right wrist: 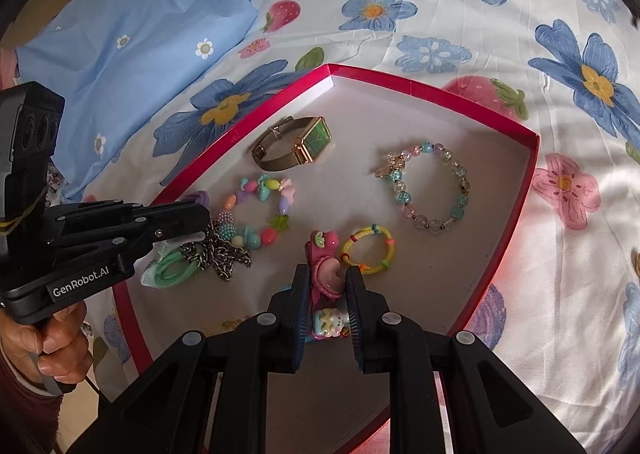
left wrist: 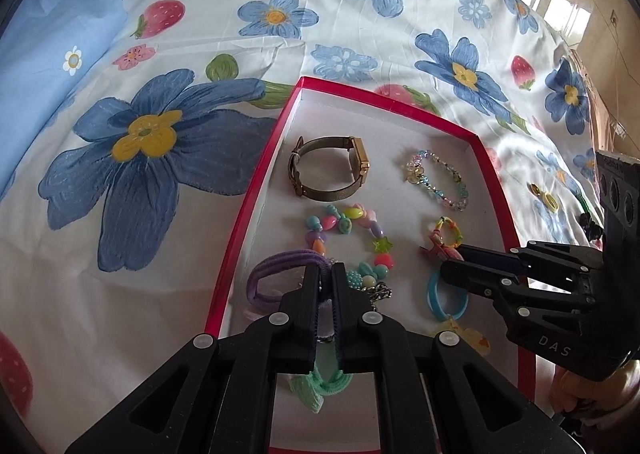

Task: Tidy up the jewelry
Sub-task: 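Open the right tool to drop the pink clip while the left tool drops the purple tie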

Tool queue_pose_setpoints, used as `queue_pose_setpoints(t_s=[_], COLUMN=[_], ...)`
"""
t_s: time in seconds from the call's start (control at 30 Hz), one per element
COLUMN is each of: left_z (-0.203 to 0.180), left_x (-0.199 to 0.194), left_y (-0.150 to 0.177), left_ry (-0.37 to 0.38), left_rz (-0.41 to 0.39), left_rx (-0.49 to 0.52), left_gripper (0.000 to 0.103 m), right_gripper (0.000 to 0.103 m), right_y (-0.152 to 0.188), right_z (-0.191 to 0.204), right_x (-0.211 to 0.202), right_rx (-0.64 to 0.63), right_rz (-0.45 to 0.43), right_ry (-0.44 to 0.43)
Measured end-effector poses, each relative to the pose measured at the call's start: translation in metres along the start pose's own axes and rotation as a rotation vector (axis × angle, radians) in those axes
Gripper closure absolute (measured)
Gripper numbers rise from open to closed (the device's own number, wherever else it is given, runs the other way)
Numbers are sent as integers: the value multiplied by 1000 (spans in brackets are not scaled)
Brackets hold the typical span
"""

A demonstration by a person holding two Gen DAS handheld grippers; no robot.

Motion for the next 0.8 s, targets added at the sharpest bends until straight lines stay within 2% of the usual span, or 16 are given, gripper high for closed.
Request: queue_pose_setpoints(t_s=[0.3, 0.47, 0.57, 0.67, 0.73, 0.8], left_z=[0, 1, 1, 2, 3, 3], left_x=[-1, -4, -6, -10, -13, -17], left_y=[2, 4, 4, 5, 6, 8], left_ry=[-4, -5, -4, -5, -8, -6], left_rz=[0, 0, -3, -7, -12, -16], left_rx=[-2, -7, -8, -11, -17, -24], left_gripper=[85, 82, 81, 73, 63, 59], right_gripper=[82, 71, 69, 69, 69, 63], right_y=[-1, -1, -1, -1, -1, -2], right_z=[-1, 3, 3, 2, 2, 3], right_x=[-1, -3, -4, -8, -13, -20], right_rx=[14, 14, 21, 28, 33, 41], right_rz=[-1, -5, -8, -16, -25, -39], right_ry=[-17, -29, -32, -37, -39, -48])
Point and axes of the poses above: each gripper's, at about its wrist camera, not at the fingertips, and x roughly the way its jaws point, z to its left, y to its underside, the point moved 7 cm from there along x, roughly the way its jaws point, and after that the axes turned 9 degrees about x, right-handed, at the moved point
